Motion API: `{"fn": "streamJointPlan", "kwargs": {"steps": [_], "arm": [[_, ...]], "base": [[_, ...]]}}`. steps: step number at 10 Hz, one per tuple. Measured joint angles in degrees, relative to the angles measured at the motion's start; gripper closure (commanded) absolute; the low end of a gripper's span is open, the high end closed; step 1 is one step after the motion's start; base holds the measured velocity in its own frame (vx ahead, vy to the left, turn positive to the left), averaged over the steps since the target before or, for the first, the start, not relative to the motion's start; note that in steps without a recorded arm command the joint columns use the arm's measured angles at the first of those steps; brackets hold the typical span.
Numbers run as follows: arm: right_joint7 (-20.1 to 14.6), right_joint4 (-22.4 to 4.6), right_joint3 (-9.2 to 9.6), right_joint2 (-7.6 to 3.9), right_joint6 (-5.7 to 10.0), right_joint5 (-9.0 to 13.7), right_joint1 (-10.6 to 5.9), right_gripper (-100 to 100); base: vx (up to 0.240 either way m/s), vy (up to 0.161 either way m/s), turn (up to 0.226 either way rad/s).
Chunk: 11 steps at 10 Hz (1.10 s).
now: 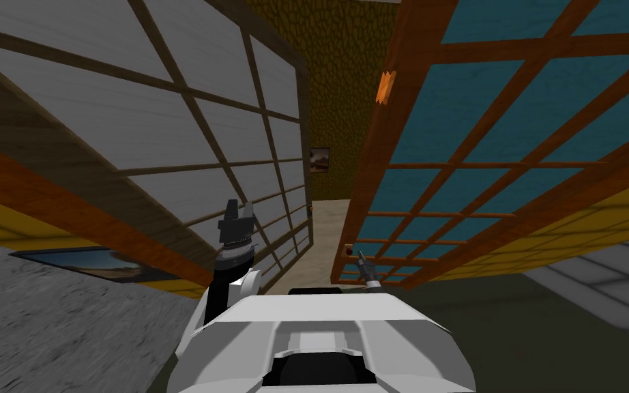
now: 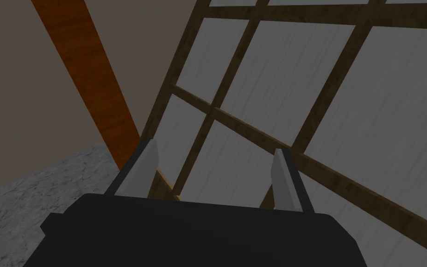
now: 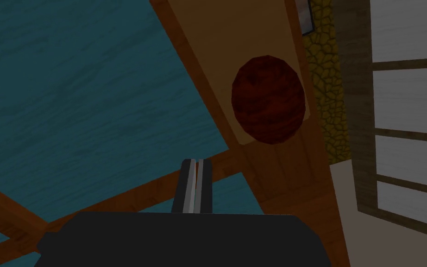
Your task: Push the door open
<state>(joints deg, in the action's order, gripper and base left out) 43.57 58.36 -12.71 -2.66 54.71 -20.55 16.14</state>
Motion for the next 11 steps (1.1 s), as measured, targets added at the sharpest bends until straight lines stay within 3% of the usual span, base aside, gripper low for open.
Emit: {"fn": "streamJointPlan", "kwargs": {"steps": [6,8,11], "arm": [[9.21,1.83,-2.22,-0.29,1.44,-4.05,4.46,-100],[11.51,1.52,-2.77,-0.29,1.84,-4.79,4.84,-100],[15.75,2.02,-3.85,-0.03,2.69,-6.53,6.74,-100]], "base": [[-0.057,0.079,-0.042],[-0.042,0.046,-0.032],[-0.043,0.068,-0.038]]}}
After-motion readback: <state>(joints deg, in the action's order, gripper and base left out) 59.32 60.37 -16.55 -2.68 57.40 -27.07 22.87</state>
